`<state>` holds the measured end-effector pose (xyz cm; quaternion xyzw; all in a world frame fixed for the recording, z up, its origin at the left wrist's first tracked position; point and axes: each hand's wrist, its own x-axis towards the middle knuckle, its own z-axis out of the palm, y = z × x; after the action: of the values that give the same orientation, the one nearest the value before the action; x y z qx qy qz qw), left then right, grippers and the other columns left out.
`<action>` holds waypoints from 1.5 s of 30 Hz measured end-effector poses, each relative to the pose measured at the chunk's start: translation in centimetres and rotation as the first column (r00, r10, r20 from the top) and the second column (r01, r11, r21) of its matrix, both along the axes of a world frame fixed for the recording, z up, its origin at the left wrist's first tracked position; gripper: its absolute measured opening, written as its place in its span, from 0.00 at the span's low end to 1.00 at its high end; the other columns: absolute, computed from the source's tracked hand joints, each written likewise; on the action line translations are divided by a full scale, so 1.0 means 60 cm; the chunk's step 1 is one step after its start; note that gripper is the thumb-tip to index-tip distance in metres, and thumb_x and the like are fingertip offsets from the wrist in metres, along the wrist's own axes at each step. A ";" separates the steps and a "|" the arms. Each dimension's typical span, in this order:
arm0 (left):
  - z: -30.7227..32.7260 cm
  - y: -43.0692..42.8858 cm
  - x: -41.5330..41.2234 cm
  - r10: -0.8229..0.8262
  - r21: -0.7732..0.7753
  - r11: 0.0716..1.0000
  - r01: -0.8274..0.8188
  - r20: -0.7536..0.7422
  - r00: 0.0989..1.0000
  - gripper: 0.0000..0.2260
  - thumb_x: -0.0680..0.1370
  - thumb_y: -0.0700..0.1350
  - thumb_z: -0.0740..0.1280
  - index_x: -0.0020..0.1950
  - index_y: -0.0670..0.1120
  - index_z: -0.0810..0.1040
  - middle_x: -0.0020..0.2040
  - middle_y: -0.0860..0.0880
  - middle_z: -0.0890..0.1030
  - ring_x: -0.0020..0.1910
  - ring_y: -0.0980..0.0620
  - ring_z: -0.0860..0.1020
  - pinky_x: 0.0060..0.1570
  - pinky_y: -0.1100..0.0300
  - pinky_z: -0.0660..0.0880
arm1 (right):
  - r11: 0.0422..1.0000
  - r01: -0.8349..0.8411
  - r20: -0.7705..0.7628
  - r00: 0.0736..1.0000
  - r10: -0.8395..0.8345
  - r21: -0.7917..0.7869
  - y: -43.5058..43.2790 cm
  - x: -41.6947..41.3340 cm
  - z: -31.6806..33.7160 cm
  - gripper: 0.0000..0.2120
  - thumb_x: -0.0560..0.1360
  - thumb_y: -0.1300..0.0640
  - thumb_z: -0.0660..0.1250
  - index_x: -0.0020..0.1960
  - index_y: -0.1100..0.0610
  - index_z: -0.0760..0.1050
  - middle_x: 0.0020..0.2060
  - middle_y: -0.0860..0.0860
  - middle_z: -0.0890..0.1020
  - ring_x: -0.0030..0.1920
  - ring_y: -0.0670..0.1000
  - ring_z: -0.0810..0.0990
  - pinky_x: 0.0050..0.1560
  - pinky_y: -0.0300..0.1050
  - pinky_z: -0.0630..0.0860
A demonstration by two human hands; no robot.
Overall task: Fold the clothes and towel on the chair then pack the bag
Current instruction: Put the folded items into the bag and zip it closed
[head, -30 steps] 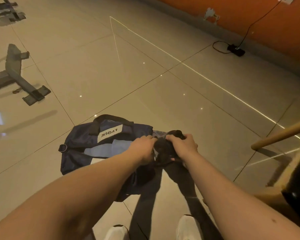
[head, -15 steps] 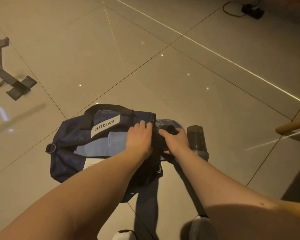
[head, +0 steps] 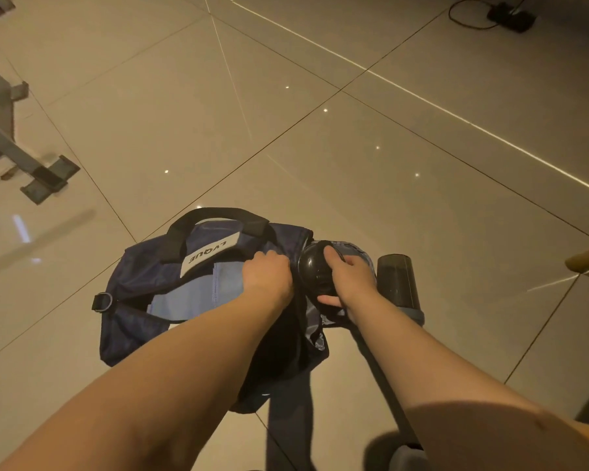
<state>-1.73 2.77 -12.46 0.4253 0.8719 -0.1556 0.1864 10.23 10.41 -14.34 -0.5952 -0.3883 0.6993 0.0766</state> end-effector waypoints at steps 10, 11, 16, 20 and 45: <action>0.036 -0.037 -0.050 -0.072 0.161 0.985 0.066 0.030 0.997 0.28 0.76 0.41 0.70 0.74 0.50 0.65 0.66 0.43 0.71 0.63 0.42 0.71 0.55 0.50 0.73 | 0.995 0.057 0.013 0.998 -0.056 -0.078 -0.003 0.006 -0.004 0.28 0.77 0.42 0.68 0.71 0.56 0.69 0.60 0.58 0.77 0.51 0.61 0.83 0.41 0.53 0.86; 0.033 -0.038 -0.049 -0.178 0.137 0.973 0.184 -0.055 0.983 0.27 0.77 0.43 0.70 0.74 0.50 0.66 0.67 0.44 0.70 0.64 0.43 0.69 0.58 0.51 0.71 | 0.998 0.030 0.011 1.000 -0.029 -0.063 -0.005 0.007 -0.004 0.28 0.78 0.42 0.67 0.73 0.54 0.68 0.63 0.57 0.76 0.51 0.60 0.83 0.41 0.52 0.86; 0.031 -0.034 -0.043 -0.242 0.028 0.967 0.254 -0.217 0.946 0.19 0.80 0.57 0.61 0.64 0.47 0.77 0.62 0.45 0.75 0.65 0.44 0.69 0.61 0.49 0.67 | 0.997 -0.022 -0.073 0.997 0.016 -0.079 -0.024 0.003 -0.007 0.30 0.79 0.41 0.65 0.77 0.49 0.63 0.68 0.56 0.76 0.43 0.59 0.87 0.43 0.53 0.86; 0.025 -0.027 -0.039 -0.253 -0.089 0.967 0.238 -0.239 0.937 0.28 0.80 0.67 0.57 0.64 0.47 0.79 0.61 0.45 0.78 0.65 0.44 0.70 0.60 0.49 0.66 | 0.997 0.022 -0.044 0.999 -0.025 -0.069 -0.032 -0.003 -0.014 0.33 0.77 0.38 0.65 0.77 0.50 0.62 0.64 0.58 0.78 0.40 0.57 0.88 0.41 0.53 0.86; 0.099 -0.009 -0.023 -0.310 0.500 0.811 0.302 -0.070 0.948 0.08 0.82 0.47 0.64 0.53 0.45 0.80 0.49 0.46 0.81 0.46 0.45 0.77 0.40 0.56 0.63 | 0.977 -0.131 -0.044 0.989 0.140 0.168 -0.044 -0.059 -0.018 0.21 0.79 0.65 0.67 0.71 0.55 0.74 0.65 0.53 0.80 0.61 0.54 0.79 0.63 0.49 0.77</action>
<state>-3.13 2.21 -6.50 0.5947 0.8007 0.0534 0.0478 6.70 7.80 -15.44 -0.5394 -0.4821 0.6847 0.0883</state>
